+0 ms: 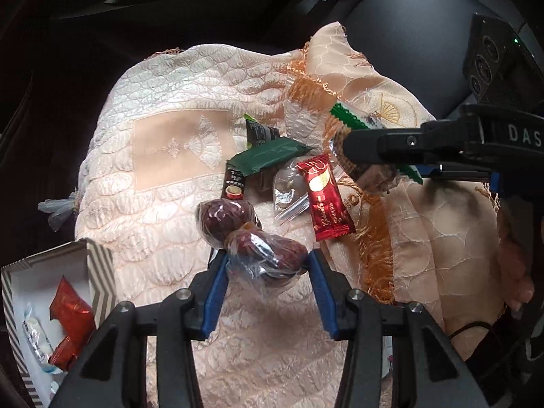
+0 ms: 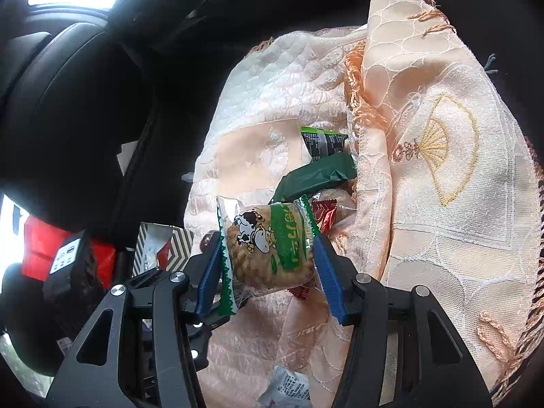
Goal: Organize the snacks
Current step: 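Grasp the clear bag of red dates with the left tool while the right tool holds the cookie packet, then carry the dates bag and cookie packet over the white tray, then open the left tool to drop the dates while the right tool lowers and releases the cookie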
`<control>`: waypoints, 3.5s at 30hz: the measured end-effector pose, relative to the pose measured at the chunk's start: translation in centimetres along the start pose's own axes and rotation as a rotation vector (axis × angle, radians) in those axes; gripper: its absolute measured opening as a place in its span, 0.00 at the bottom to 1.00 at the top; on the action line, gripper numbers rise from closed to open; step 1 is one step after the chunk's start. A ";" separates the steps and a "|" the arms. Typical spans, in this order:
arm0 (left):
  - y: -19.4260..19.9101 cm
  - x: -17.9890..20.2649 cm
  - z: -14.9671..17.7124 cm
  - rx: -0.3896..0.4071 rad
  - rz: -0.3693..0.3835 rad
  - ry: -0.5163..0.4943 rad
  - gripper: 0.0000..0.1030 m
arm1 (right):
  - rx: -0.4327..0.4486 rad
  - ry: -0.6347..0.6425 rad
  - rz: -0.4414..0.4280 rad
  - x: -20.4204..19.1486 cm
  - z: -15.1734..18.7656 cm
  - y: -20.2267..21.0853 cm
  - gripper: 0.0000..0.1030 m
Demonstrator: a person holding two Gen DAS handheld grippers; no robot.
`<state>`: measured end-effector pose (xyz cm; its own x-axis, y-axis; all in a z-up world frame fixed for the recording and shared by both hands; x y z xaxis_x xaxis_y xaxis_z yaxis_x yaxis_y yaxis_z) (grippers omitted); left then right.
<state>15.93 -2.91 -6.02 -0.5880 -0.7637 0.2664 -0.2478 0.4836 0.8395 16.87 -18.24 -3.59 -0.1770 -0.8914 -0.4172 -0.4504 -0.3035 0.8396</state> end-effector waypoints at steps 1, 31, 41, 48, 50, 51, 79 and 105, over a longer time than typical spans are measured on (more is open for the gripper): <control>0.5 0.0 0.3 0.006 -0.014 0.006 0.48 | -0.003 0.009 0.002 -0.2 0.2 -0.1 0.51; 11.2 -5.3 9.7 0.169 -0.274 0.288 0.48 | -0.022 0.295 0.044 -11.3 8.2 -0.1 0.51; 14.4 -8.5 12.5 0.212 -0.329 0.391 0.48 | -0.046 0.397 0.029 -16.3 10.2 -0.8 0.51; 15.6 -10.9 14.7 0.227 -0.371 0.452 0.48 | -0.061 0.464 0.025 -19.6 11.6 -1.5 0.51; 15.9 -11.4 15.2 0.230 -0.378 0.467 0.48 | -0.067 0.481 0.025 -20.4 12.0 -1.8 0.51; 16.0 -11.6 15.4 0.234 -0.379 0.477 0.48 | -0.069 0.489 0.025 -20.9 12.2 -1.9 0.51; 15.2 -16.0 18.2 0.230 -0.441 0.586 0.48 | -0.158 0.637 0.066 -26.9 15.6 -7.5 0.51; 14.3 -17.8 19.6 0.196 -0.499 0.648 0.58 | -0.193 0.804 0.221 -27.6 17.7 -12.3 0.51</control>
<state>7.78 26.01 -8.00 0.1699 -0.9732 0.1552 -0.5257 0.0437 0.8495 11.85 16.02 -8.60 0.4647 -0.8823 0.0750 -0.3085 -0.0819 0.9477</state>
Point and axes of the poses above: each gripper's, at about its wrist camera, not at the fingertips, and y roughly against the way its jaws point, x to its right, z to its underside, the point moved 3 cm from there along -y, roughly the way its jaws point, and after that the axes turned 11 degrees about z, right-handed, at the moved point
